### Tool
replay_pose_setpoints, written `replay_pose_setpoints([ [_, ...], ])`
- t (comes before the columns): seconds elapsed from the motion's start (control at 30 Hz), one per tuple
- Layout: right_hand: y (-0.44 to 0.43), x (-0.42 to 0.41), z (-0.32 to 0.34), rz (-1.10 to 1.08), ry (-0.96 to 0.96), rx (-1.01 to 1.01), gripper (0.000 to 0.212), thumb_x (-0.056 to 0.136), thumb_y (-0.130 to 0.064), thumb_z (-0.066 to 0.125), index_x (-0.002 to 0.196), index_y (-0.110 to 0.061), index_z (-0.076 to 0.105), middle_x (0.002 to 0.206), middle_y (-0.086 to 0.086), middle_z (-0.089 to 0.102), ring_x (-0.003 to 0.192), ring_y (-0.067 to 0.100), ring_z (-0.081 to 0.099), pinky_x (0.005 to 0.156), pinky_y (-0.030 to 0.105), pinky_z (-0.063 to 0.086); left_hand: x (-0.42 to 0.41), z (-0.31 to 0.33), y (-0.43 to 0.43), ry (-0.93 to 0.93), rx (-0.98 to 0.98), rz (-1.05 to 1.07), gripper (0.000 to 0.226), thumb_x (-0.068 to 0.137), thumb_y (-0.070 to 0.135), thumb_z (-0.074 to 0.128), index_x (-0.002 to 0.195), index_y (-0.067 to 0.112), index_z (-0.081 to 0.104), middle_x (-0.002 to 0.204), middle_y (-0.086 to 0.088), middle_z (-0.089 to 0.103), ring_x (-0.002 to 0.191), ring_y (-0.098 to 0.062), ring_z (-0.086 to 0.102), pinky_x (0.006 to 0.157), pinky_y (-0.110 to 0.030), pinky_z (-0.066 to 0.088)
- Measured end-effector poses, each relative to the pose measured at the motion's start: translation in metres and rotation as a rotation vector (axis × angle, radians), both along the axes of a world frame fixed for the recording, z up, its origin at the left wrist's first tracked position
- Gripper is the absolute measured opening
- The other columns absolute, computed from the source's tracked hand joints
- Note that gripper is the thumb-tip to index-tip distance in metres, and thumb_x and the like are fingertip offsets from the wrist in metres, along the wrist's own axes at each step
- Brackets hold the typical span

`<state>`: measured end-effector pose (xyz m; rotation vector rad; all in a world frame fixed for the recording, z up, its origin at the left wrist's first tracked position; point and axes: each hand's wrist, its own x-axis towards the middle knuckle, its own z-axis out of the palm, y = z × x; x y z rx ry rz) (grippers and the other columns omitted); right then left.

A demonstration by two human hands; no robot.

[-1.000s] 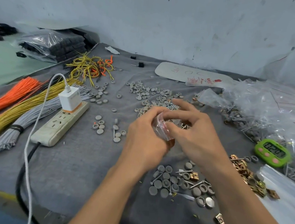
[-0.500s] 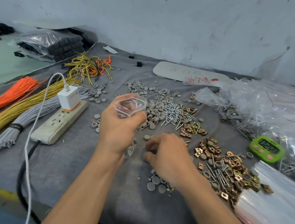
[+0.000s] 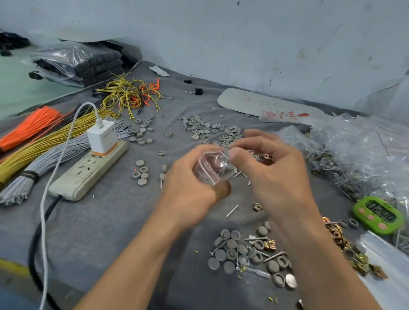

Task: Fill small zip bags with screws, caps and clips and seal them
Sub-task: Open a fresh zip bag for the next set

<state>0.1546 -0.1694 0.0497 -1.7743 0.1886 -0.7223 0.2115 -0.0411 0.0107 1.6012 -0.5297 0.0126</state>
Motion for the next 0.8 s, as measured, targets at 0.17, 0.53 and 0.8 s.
replay_pose_setpoints([
  [0.17, 0.006, 0.003, -0.01, 0.096, 0.156, -0.029, 0.024, 0.084, -0.018, 0.079, 0.076, -0.04, 0.082, 0.128, -0.017, 0.066, 0.12, -0.014, 0.054, 0.101, 0.015, 0.042, -0.002, -0.003, -0.002, -0.034, 0.044, -0.084, 0.051, 0.064, 0.008, 0.079, 0.111, 0.027, 0.072, 0.104, 0.004, 0.076, 0.098, -0.02, 0.073, 0.088, -0.05, 0.058],
  [0.53, -0.008, -0.017, -0.039, 0.488, 0.424, 0.136, 0.036, 0.081, -0.02, 0.071, 0.117, -0.019, 0.075, 0.11, -0.002, 0.078, 0.105, 0.012, 0.072, 0.101, 0.033, 0.05, -0.001, 0.02, 0.015, 0.626, -0.602, -0.465, 0.041, 0.096, 0.029, 0.049, 0.119, 0.01, 0.077, 0.113, -0.011, 0.075, 0.105, -0.018, 0.072, 0.091, -0.035, 0.06],
  [0.8, -0.018, -0.027, -0.041, 0.275, 0.455, 0.186, 0.022, 0.088, -0.031, 0.078, 0.079, -0.012, 0.081, 0.061, -0.009, 0.059, 0.056, 0.008, 0.049, 0.056, 0.022, 0.041, 0.004, 0.011, 0.005, 0.669, -0.316, -0.08, 0.028, 0.077, 0.033, 0.075, 0.094, 0.012, 0.081, 0.102, -0.011, 0.078, 0.087, -0.027, 0.075, 0.074, -0.04, 0.061],
])
